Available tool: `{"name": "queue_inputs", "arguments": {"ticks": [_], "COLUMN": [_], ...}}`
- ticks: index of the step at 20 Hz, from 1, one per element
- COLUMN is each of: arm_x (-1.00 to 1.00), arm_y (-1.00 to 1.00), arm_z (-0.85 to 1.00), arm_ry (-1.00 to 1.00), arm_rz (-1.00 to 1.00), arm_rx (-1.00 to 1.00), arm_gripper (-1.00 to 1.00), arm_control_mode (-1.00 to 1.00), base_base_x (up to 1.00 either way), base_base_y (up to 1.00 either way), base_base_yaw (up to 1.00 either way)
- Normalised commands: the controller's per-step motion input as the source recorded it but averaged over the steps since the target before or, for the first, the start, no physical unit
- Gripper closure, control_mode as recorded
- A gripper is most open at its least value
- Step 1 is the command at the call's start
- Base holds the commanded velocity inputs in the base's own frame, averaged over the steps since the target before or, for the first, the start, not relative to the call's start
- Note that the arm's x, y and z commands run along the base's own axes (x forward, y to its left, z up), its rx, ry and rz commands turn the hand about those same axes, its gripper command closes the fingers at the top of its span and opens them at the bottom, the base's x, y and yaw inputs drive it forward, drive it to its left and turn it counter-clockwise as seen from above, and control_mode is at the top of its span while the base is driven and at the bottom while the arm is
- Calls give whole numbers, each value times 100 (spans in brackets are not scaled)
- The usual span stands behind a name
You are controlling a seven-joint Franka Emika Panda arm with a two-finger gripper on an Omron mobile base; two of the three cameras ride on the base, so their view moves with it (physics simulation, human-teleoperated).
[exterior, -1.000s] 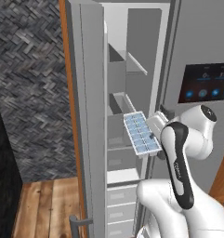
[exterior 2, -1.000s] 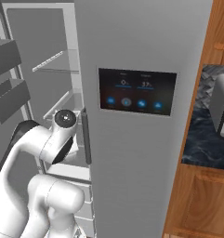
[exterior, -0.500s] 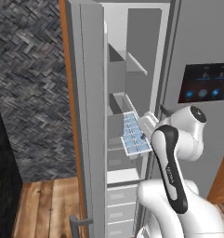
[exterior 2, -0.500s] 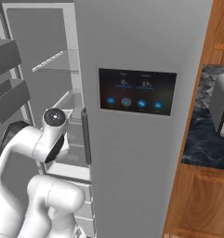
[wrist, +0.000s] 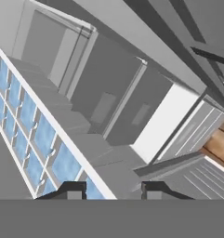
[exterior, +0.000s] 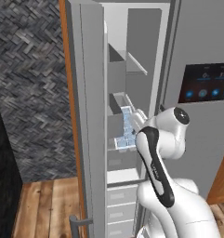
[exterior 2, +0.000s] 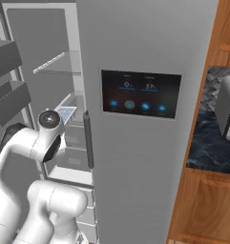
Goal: The ice cube tray has been filled with water. Take the tray and place it in the freezer to make ice. Close the freezer door after placing the tray.
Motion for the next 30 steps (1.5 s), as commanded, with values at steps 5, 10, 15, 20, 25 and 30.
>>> {"name": "queue_inputs", "arguments": {"ticks": [5, 10, 15, 20, 25, 30], "arm_x": [56, 59, 58, 59, 59, 53], "arm_y": [0, 3, 12, 10, 1, 0], "arm_z": [0, 0, 0, 0, 0, 0], "arm_ry": [0, 0, 0, 0, 0, 0], "arm_rz": [-10, -5, -3, -3, -4, -3], "arm_rx": [0, 0, 0, 0, 0, 0], "arm_gripper": [100, 100, 100, 100, 100, 100], "arm_control_mode": [-100, -100, -100, -100, -100, -100], "base_base_x": [0, 0, 0, 0, 0, 0], "base_base_y": [0, 0, 0, 0, 0, 0], "base_base_yaw": [0, 0, 0, 0, 0, 0]}}
